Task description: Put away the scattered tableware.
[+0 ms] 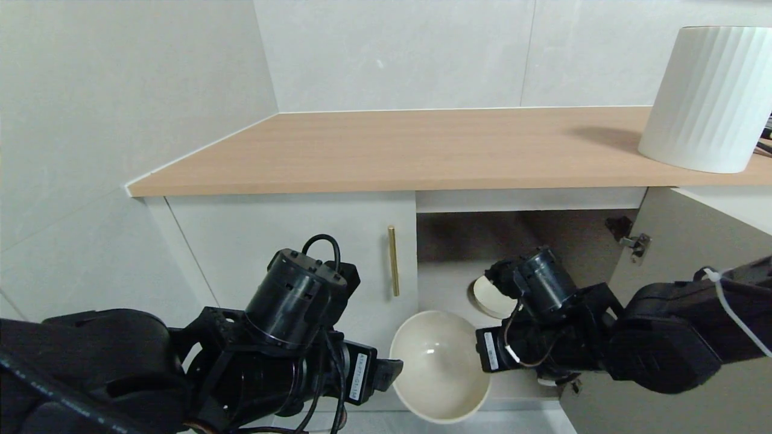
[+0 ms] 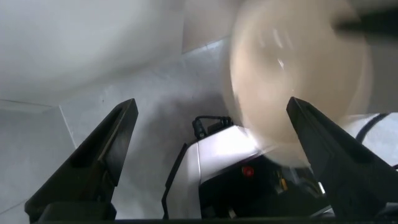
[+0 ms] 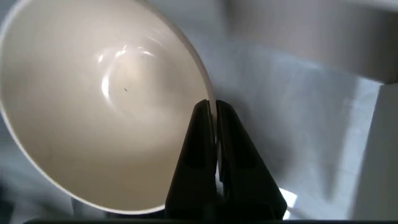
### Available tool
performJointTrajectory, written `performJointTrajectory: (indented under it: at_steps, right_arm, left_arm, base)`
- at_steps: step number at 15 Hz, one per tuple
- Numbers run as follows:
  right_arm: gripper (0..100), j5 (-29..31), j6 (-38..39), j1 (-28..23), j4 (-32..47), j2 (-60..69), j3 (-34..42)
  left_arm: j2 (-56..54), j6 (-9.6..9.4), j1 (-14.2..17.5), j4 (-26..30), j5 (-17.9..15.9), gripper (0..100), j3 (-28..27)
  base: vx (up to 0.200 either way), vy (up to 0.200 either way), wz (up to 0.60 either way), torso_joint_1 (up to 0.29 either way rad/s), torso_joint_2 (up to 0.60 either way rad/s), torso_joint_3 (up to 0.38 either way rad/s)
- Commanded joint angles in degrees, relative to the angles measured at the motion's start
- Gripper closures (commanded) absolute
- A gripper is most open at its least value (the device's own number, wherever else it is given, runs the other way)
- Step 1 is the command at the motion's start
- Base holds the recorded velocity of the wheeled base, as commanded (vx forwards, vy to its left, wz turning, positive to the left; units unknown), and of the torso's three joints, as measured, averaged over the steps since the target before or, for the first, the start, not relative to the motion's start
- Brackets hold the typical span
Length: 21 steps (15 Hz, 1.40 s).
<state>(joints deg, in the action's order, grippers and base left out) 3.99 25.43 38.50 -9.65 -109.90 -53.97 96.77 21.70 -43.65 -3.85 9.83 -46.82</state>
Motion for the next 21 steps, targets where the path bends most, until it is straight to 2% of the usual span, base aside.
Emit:
performJointTrajectory:
  at_steps: [1, 6, 8, 16, 19, 21]
  right_arm:
    - [100, 0.23, 3.4, -6.24, -5.37, -6.38, -0.52]
    - [100, 4.98, 5.95, -14.5, -18.38, -12.89, -0.96]
    - [100, 5.42, 8.06, -17.14, -20.14, -13.85, -2.55]
    - [100, 7.18, 9.46, -23.47, -19.79, -20.97, -11.33]
    - [100, 7.35, 9.38, -24.79, -19.7, -23.17, -13.18]
    - [100, 7.35, 9.38, -25.05, -19.7, -23.52, -13.62]
  left_arm:
    - [-0.53, 0.01, 0.06, -0.01, 0.02, 0, -0.02]
    - [-0.97, 0.01, 0.06, -0.01, 0.02, 0, -0.02]
    - [-1.23, 0.01, 0.06, -0.01, 0.02, 0, 0.07]
    - [-1.41, 0.1, 0.06, -0.01, 0.02, 0, 0.07]
    - [-1.32, 1.33, 0.06, -0.01, -0.07, 0, -0.02]
    - [-1.32, 1.33, 0.06, -0.1, -0.07, 0, -0.02]
  base:
    - [0.0, 0.0, 0.0, 0.0, 0.0, 0.0]
    - [0.0, 0.0, 0.0, 0.0, 0.0, 0.0]
    - [0.0, 0.0, 0.0, 0.0, 0.0, 0.0]
    - [0.0, 0.0, 0.0, 0.0, 0.0, 0.0]
    - [0.0, 0.0, 0.0, 0.0, 0.0, 0.0]
    - [0.0, 0.0, 0.0, 0.0, 0.0, 0.0]
